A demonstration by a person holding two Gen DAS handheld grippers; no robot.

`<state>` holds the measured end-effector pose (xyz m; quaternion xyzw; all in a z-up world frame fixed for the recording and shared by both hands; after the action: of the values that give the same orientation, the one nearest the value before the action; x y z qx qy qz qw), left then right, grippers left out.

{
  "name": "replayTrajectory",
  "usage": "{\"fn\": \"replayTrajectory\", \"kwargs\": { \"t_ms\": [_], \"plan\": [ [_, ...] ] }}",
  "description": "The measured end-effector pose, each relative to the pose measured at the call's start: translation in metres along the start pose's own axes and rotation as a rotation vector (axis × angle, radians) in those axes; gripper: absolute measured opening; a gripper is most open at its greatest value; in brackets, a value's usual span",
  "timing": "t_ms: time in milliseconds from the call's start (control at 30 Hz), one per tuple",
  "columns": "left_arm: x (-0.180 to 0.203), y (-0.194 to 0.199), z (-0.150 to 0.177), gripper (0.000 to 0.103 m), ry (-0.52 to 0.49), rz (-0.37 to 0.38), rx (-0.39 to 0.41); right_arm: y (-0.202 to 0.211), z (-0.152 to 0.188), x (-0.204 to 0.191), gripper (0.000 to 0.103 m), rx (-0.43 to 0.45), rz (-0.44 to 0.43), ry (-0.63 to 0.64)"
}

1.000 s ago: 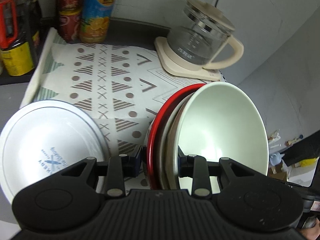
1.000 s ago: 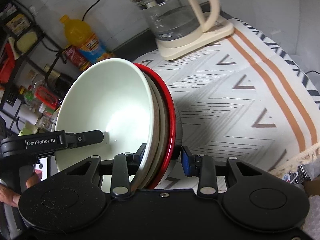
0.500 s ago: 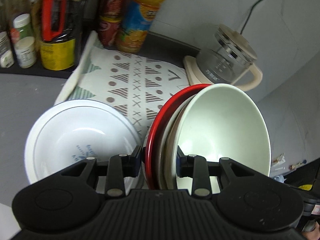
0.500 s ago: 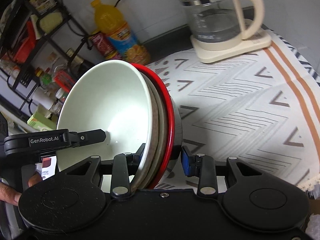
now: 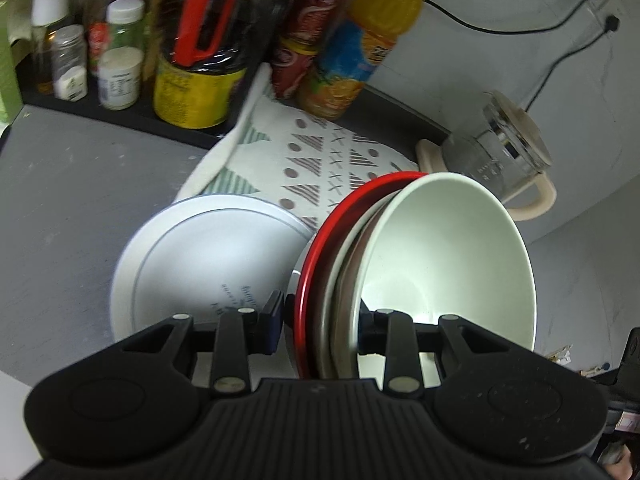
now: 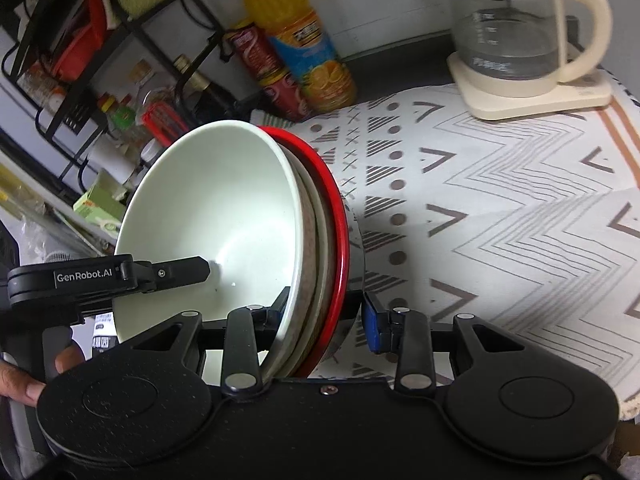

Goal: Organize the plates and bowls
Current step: 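Lift the bowl stack with both grippers and carry it over the plates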

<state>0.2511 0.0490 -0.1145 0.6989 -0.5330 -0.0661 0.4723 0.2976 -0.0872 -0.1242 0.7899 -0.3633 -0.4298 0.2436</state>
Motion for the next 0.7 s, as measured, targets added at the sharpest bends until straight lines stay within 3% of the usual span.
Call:
{"fn": "replayTrajectory", "kwargs": {
  "t_ms": [433, 700],
  "plan": [
    [-0.054, 0.004, -0.006, 0.031, 0.071, -0.058, -0.012, -0.038, 0.002, -0.038, 0.035, -0.071, -0.036, 0.052],
    [-0.080, -0.001, -0.004, 0.031, 0.095, -0.056, -0.053, -0.058, 0.006, -0.051, 0.035, -0.095, -0.047, 0.050]
  ]
}}
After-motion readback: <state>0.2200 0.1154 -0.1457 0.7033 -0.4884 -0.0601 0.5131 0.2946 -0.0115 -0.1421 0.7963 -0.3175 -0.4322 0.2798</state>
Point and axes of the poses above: each gripper's, at about its wrist camera, not at the fingertips, and y roughly against the way its jaws point, x to its right, z to its underside, the point moved 10 cm from there along -y, roughly the way its jaws point, and after that the axes turned 10 degrees about x, right-handed, at the moved point
